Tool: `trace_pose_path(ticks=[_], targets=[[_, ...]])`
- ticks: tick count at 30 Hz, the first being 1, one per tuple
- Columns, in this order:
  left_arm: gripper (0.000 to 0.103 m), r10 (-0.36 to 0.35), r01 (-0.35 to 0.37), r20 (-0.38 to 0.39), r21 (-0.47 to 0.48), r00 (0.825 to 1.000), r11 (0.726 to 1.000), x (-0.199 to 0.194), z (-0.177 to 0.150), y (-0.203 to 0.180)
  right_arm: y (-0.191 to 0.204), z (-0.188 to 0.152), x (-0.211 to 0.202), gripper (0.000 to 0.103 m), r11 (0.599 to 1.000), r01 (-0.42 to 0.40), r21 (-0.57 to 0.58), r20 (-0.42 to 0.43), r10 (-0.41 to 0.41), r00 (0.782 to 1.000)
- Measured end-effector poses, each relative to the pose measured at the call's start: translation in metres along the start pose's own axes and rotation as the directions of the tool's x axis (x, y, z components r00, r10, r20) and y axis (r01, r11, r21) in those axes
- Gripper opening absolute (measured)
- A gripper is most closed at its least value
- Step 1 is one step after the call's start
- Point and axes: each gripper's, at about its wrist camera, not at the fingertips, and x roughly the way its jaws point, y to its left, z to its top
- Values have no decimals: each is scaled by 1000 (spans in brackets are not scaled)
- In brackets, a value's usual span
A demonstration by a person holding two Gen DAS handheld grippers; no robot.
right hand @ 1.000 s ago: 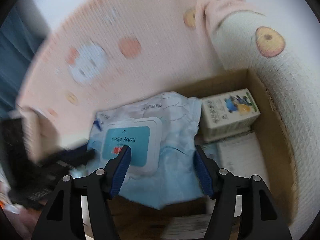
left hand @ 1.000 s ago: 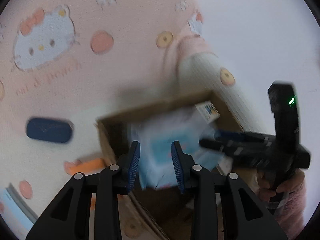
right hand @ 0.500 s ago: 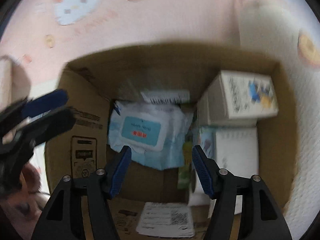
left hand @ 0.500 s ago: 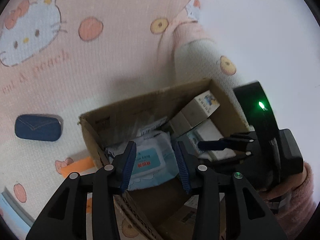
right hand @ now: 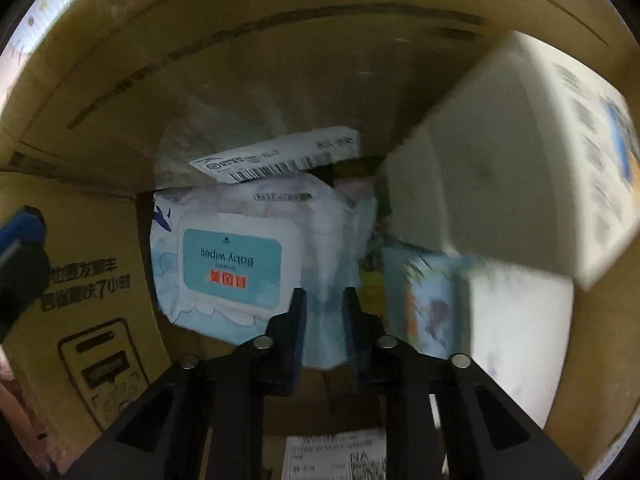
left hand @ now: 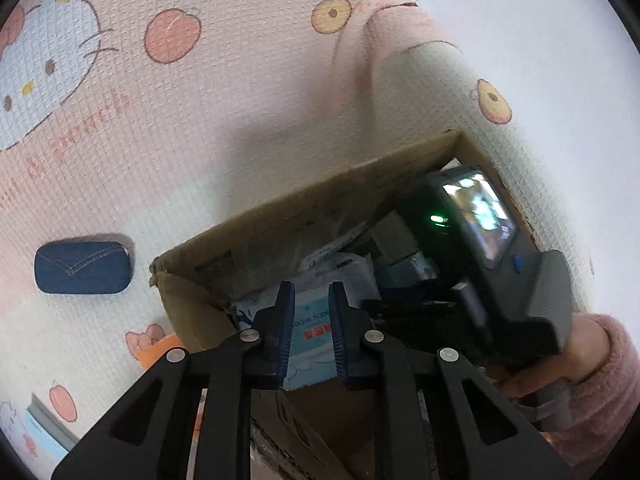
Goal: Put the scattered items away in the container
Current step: 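Lower the baby wipes pack into the box and open the right gripper, then withdraw the right gripper from the box toward the orange-white tissue pack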
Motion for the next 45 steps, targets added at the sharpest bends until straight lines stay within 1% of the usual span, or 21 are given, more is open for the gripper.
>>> trace_pose_path(ticks=[3, 4, 5, 8, 12, 13, 14, 15, 16, 17, 19, 21, 22, 23, 26, 30, 34, 37, 40, 43, 45], targets=[[19, -16, 16, -5, -13, 1000, 1000, -1, 3, 2, 6, 8, 2, 13, 999, 28, -16, 48, -27, 998], [19, -23, 23, -7, -12, 1000, 1000, -1, 4, 4, 6, 11, 2, 13, 1000, 21, -11, 58, -21, 998], [19, -20, 20, -8, -11, 1000, 1000, 0, 4, 5, 7, 14, 2, 13, 1000, 11, -7, 72, -10, 997], [19, -6, 6, -2, -15, 1000, 1000, -2, 4, 7, 8, 17, 2, 13, 1000, 23, -19, 92, -21, 996], [21, 28, -28, 9, -27, 1000, 999, -3, 2, 8, -3, 5, -16, 13, 1000, -13, 24, 126, 10, 992], [25, 38, -37, 10, -35, 999, 999, -4, 1, 8, -4, -1, -26, 13, 1000, -3, 28, 152, -2, 988], [32, 47, -46, 14, -47, 999, 998, -6, 0, 8, -4, -8, -36, 13, 1000, 15, 17, 171, -18, 985], [37, 48, -47, 19, -53, 999, 997, -10, -2, 8, -1, -16, -48, 14, 999, 45, -4, 190, -43, 981], [47, 50, -48, 25, -61, 998, 997, -14, -4, 7, 0, -23, -57, 14, 998, 67, -13, 205, -63, 977], [51, 41, -39, 38, -63, 998, 997, -21, -7, 6, 1, -31, -67, 15, 996, 85, -14, 218, -80, 973], [55, 23, -19, 63, -62, 998, 998, -34, -12, 4, 4, -47, -85, 23, 996, 89, -15, 245, -82, 966], [55, 34, -28, 91, -67, 995, 997, -48, -19, 3, 10, -62, -103, 48, 998, 70, -8, 286, -65, 956], [56, 33, -26, 105, -67, 994, 997, -53, -22, 2, 12, -68, -110, 53, 998, 66, -6, 305, -61, 950], [56, 32, -23, 122, -72, 992, 997, -61, -26, 2, 15, -76, -117, 56, 998, 61, -6, 327, -56, 944], [56, 24, -10, 151, -93, 988, 996, -79, -39, 2, 31, -88, -132, 56, 998, 64, -23, 355, -52, 933], [56, 15, 5, 177, -112, 984, 994, -98, -59, 5, 47, -116, -142, 56, 997, 70, -26, 394, -54, 918], [56, -11, 27, 195, -78, 981, 997, -111, -76, 7, 62, -141, -152, 57, 997, 71, -39, 429, -48, 902], [56, -24, 34, 198, -51, 980, 998, -115, -87, 15, 76, -160, -159, 57, 995, 101, -18, 469, -81, 879], [56, -55, 66, 185, -54, 981, 996, -118, -99, 34, 91, -173, -155, 57, 995, 95, -3, 493, -81, 866], [56, -77, 88, 166, -60, 983, 994, -118, -113, 58, 105, -181, -150, 57, 998, 54, 15, 498, -55, 865], [56, -71, 82, 149, -70, 986, 994, -116, -121, 78, 115, -186, -149, 57, 997, 56, 58, 505, -77, 860]])
